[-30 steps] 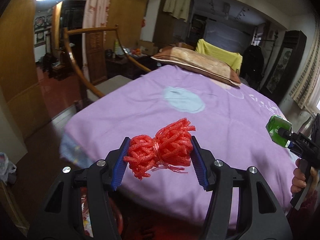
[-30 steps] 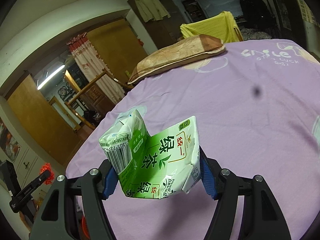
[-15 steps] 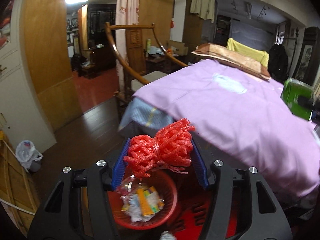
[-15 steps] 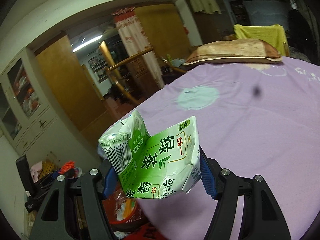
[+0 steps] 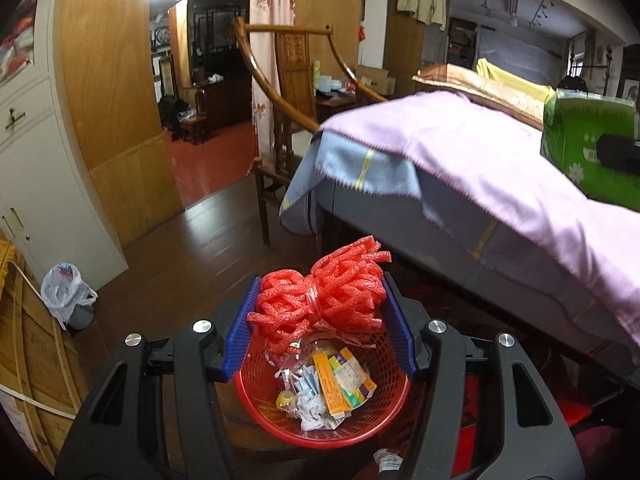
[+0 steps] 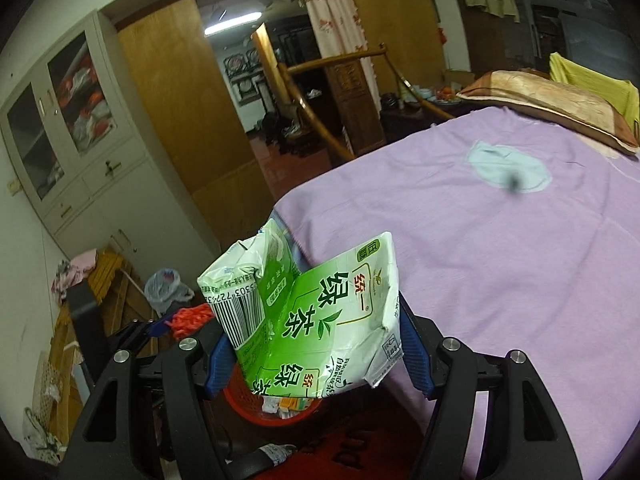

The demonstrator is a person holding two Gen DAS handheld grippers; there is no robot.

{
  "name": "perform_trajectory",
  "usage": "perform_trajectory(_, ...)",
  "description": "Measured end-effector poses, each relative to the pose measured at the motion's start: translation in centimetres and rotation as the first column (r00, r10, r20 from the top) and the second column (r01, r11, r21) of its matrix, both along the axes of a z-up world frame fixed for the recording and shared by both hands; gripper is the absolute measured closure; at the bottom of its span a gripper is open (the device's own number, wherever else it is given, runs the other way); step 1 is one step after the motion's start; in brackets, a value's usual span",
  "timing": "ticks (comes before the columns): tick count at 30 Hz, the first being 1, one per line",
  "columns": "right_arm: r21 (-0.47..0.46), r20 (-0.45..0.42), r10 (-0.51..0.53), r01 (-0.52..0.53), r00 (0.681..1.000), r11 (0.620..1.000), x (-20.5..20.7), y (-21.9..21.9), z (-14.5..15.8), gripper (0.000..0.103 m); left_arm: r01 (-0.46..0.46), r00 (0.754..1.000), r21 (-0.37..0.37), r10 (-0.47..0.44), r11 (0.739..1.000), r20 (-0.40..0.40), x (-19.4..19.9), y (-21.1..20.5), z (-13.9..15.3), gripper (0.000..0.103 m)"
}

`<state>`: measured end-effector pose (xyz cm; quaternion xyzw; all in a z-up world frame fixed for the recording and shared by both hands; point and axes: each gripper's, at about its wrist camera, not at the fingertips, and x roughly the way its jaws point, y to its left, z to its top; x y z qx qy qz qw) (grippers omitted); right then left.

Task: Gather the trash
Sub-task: 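Carry the netting and green carton over the red wastebasket, then open the left tool to drop the netting while the right tool releases the carton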

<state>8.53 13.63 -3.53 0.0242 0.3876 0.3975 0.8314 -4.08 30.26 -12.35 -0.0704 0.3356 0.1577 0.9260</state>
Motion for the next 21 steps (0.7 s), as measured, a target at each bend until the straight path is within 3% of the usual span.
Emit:
perform_trajectory(13, -0.055, -0.046, 0.024, -0.027, 0.999, 0.998, 1.0, 2.9, -2.5, 0.035, -0.023, 0.996, -0.034, 0.019, 0.999, -0.092, 1.4, 1.1, -5.1, 0.044)
perform_trajectory(17, -0.067, -0.058, 0.037, -0.041, 0.998, 0.997, 0.9, 3.6, -3.1, 0.035, -0.05, 0.991, -0.001, 0.05, 0.999, -0.121, 1.6, 1.0, -5.8, 0.014)
perform_trajectory(21, -0.079, -0.061, 0.054, -0.059, 0.997, 0.995, 0.7, 4.3, -3.8, 0.034, -0.072, 0.992, 0.01, 0.073, 0.997, -0.107, 1.1, 1.6, -5.5, 0.01)
